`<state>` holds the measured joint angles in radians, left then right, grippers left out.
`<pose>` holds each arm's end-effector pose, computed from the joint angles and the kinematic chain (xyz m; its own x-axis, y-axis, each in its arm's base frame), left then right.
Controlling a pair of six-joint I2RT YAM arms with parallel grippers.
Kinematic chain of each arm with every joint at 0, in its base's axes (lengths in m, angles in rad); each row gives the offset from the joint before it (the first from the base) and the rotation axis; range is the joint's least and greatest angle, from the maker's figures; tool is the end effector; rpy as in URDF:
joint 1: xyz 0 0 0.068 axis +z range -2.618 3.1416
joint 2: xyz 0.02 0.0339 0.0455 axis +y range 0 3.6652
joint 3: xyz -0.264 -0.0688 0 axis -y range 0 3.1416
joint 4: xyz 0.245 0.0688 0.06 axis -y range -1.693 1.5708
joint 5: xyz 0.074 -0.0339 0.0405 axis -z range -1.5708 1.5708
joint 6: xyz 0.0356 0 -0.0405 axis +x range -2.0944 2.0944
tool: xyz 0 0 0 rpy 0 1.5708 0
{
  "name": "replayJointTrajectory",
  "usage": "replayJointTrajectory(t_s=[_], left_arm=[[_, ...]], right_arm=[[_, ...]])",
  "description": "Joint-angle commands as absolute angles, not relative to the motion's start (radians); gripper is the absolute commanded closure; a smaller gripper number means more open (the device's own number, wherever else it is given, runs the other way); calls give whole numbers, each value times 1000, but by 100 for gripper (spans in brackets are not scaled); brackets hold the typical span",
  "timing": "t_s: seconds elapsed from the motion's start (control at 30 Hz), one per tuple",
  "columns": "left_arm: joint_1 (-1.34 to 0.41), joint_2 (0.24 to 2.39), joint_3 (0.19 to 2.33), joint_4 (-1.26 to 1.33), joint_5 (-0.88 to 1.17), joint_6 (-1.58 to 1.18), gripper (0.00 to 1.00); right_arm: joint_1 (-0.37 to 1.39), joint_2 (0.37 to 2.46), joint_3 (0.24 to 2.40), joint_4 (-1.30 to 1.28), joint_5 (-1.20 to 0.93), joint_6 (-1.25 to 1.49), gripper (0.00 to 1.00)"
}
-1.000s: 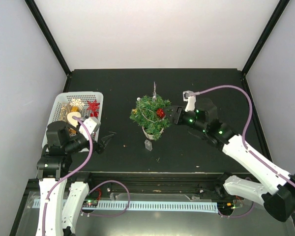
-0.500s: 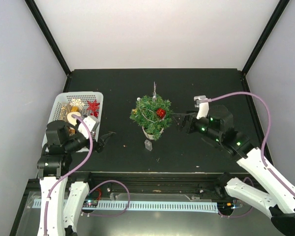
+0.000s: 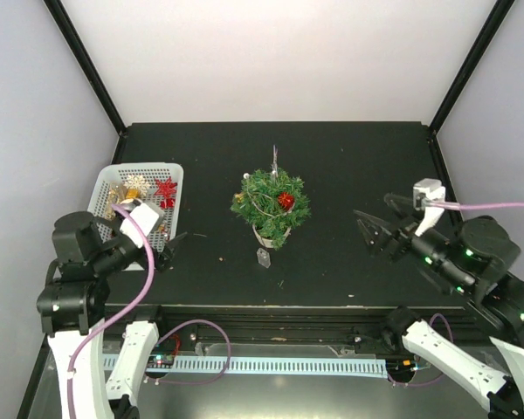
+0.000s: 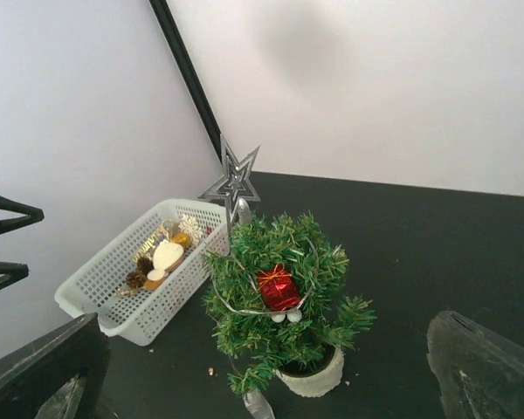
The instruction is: Decorate the small christmas tree
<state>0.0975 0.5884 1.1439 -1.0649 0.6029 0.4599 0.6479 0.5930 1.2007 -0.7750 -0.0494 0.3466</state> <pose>0.0688 -0.0136 0.3898 -0.2518 0.3427 -0.9051 0.5851 0.7989 0.1397 0.0595 0.0473 0.4319 -0.3428 0.1660 -0.9246 -0.5583 0.7555 0.3427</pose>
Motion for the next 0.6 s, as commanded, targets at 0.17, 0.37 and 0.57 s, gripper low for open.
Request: replayJointTrajectory(t_s=[0.17, 0.37, 0.57], left_arm=[[105, 503, 1321, -1373, 642, 540, 1], [104, 485, 1363, -1421, 649, 542, 1], [104, 481, 1361, -1429, 662, 537, 1]], right_arm=[[644, 557, 1299, -968, -54, 263, 0], [644, 552, 1234, -959, -70, 268, 0], [643, 545, 1226, -967, -51, 272, 0]])
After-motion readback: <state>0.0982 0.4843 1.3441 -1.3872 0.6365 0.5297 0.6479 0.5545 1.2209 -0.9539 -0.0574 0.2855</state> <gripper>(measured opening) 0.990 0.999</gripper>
